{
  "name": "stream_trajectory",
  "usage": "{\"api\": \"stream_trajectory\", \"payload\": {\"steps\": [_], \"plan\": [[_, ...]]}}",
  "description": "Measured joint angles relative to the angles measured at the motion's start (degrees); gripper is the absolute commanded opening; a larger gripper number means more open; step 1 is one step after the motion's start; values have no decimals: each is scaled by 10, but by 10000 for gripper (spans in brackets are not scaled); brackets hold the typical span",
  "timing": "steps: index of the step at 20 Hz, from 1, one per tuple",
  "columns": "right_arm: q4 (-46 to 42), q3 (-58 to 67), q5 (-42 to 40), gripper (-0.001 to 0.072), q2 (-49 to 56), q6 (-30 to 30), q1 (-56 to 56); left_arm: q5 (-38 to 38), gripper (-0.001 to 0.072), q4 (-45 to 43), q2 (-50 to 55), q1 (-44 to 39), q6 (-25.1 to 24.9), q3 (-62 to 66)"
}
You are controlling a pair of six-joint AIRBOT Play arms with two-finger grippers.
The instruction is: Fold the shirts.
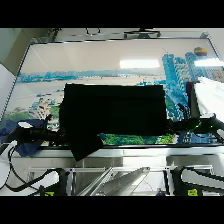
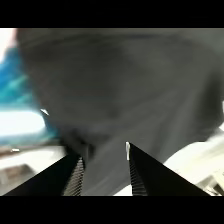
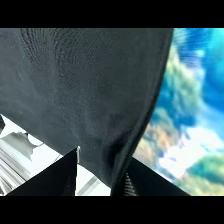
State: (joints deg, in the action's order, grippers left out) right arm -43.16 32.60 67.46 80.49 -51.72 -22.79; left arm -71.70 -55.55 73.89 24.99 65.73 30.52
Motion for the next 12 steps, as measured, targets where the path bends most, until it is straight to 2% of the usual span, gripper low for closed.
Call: {"api": "stream_trajectory", "payload": {"steps": [1,2,3,4,5,7,8,10,12], "plan": [[1,0,0,360,0,0,0,0,279,16,16,-10,-8,1],[1,0,0,360,0,2,0,-1,195,31,32,-21,-14,2],[2,0,0,360,0,2,0,-2,73,38,46,-30,-19,3],[2,0,0,359,0,3,0,-2,-1,41,57,-37,-22,3],[2,0,0,354,0,3,0,-7,-2,48,67,-42,-24,3],[-2,0,-5,92,1,4,-1,-13,-1,55,79,-49,-24,3],[-5,0,-7,83,1,4,-3,-17,-1,56,81,-51,-23,3],[-5,0,2,17,1,6,-11,-16,-1,56,75,-53,-21,3],[-12,0,18,17,-4,6,-26,-10,18,50,56,-53,-19,4]]}}
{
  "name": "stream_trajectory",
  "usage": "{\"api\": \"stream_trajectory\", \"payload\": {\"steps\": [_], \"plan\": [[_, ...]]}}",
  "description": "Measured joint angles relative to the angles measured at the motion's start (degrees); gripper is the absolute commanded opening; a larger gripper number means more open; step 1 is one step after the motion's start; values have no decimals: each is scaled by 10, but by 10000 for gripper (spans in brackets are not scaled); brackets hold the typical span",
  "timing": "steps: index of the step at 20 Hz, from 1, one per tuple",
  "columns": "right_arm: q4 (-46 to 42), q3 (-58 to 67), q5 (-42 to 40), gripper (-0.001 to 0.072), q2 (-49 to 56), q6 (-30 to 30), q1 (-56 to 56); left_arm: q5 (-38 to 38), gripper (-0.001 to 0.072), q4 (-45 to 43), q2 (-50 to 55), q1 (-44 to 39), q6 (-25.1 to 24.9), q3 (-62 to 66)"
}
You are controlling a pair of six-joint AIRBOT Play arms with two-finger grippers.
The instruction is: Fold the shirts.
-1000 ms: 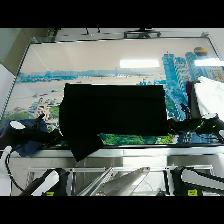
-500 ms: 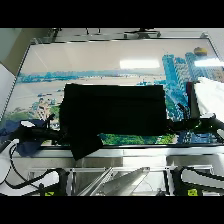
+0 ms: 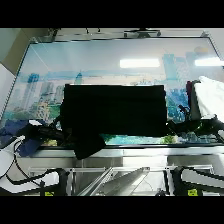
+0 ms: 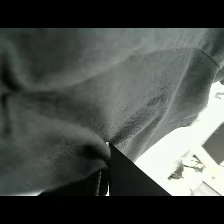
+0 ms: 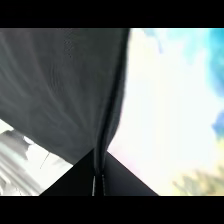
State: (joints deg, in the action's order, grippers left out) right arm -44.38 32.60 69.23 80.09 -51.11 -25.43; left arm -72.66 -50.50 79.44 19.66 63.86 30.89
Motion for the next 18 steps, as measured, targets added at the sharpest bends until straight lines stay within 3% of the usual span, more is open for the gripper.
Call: {"api": "stream_trajectory", "payload": {"steps": [9,14,18], "plan": [[12,22,54,17,-62,-44,-110,-34,17,42,-169,101,30,61],[35,101,30,17,-105,-64,-42,-5,17,71,-197,34,43,166],[14,200,-46,17,-97,-111,39,35,8,45,-123,-35,82,290]]}}
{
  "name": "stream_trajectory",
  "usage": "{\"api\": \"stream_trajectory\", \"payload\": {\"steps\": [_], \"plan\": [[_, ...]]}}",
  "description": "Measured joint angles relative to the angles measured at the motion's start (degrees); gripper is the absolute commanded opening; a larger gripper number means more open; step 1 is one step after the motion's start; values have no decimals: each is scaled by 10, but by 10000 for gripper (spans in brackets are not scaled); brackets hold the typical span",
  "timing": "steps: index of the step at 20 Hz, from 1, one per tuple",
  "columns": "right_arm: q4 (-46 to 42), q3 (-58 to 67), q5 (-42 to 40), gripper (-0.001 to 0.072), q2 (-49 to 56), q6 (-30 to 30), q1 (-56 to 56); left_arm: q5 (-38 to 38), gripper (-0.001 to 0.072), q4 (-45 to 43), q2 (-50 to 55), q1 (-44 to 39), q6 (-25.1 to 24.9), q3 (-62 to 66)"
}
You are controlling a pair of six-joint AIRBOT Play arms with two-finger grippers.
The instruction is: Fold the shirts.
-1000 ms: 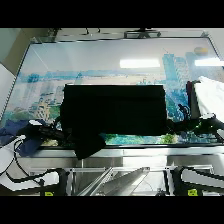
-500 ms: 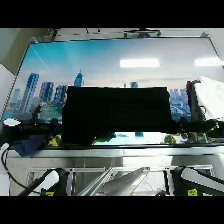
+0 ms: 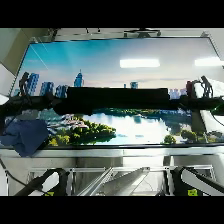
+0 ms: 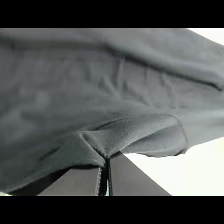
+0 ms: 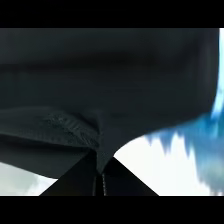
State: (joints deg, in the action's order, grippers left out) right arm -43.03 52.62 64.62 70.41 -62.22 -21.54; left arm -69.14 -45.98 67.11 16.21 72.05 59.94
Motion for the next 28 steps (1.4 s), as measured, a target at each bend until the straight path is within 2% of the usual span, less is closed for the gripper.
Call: {"api": "stream_trajectory", "payload": {"steps": [3,7,13,19,20,21,22,23,24,26,27,28], "plan": [[-40,59,-53,17,49,-41,48,22,7,-56,94,-43,45,94],[-71,106,-127,17,129,-70,83,54,4,-101,228,-78,76,200],[-110,152,-179,17,224,-83,103,50,-3,-127,396,-99,92,341],[-143,162,-200,18,255,-85,108,22,-2,-167,502,-132,103,473],[-146,162,-202,67,256,-85,109,15,-3,-177,513,-137,106,494],[-147,163,-204,239,257,-85,109,7,-1,-186,522,-142,108,511],[-155,166,-206,345,258,-85,109,1,0,-200,528,-146,110,526],[-155,170,-207,367,258,-85,108,-4,129,-209,532,-148,111,541],[-155,177,-206,367,259,-85,108,-8,322,-215,534,-150,113,552],[-167,198,-191,370,259,-83,109,-16,344,-221,532,-153,115,565],[-182,213,-178,411,259,-83,108,-20,344,-224,528,-154,115,568],[-198,226,-164,549,259,-91,108,-20,344,-224,523,-153,115,571]]}}
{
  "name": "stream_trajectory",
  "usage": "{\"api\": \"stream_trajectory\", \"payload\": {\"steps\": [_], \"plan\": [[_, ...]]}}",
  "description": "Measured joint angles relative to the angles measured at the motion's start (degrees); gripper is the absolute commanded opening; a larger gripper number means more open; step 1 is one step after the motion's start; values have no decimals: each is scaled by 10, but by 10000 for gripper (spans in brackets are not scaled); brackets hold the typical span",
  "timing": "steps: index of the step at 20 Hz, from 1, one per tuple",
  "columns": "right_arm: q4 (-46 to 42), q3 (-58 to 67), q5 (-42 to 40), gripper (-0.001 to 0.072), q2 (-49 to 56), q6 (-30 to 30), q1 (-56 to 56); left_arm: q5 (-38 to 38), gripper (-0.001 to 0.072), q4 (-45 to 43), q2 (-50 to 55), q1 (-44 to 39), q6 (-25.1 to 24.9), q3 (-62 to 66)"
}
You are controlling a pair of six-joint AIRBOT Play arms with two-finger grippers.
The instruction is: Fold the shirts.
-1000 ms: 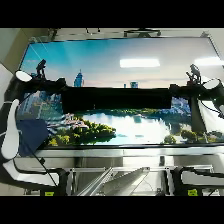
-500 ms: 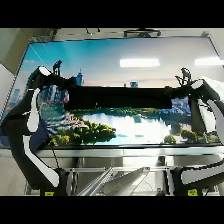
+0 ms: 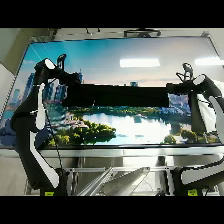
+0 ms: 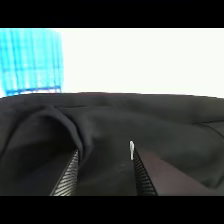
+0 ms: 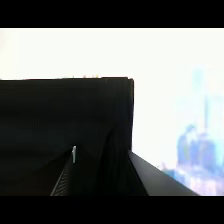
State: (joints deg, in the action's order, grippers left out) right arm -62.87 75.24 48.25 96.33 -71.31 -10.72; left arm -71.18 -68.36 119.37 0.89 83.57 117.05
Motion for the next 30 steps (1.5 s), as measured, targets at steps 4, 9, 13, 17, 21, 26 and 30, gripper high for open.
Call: {"api": "stream_trajectory", "payload": {"steps": [4,9,13,17,21,26,30], "plan": [[-37,31,62,583,5,-27,-1,-6,344,-4,-32,9,0,-2],[6,40,114,575,34,-36,-29,-20,343,-7,-68,37,0,-10],[67,41,141,488,59,-11,-56,-41,342,-7,-84,52,-2,-11],[121,43,154,271,88,13,-57,-62,342,-6,-89,43,-2,-11],[177,44,164,17,109,52,-53,-64,341,-5,-89,4,-2,-11],[218,100,225,17,106,68,-53,-34,16,-5,-67,-83,-2,-11],[189,203,314,17,84,36,-54,7,16,2,-13,-183,0,-11]]}}
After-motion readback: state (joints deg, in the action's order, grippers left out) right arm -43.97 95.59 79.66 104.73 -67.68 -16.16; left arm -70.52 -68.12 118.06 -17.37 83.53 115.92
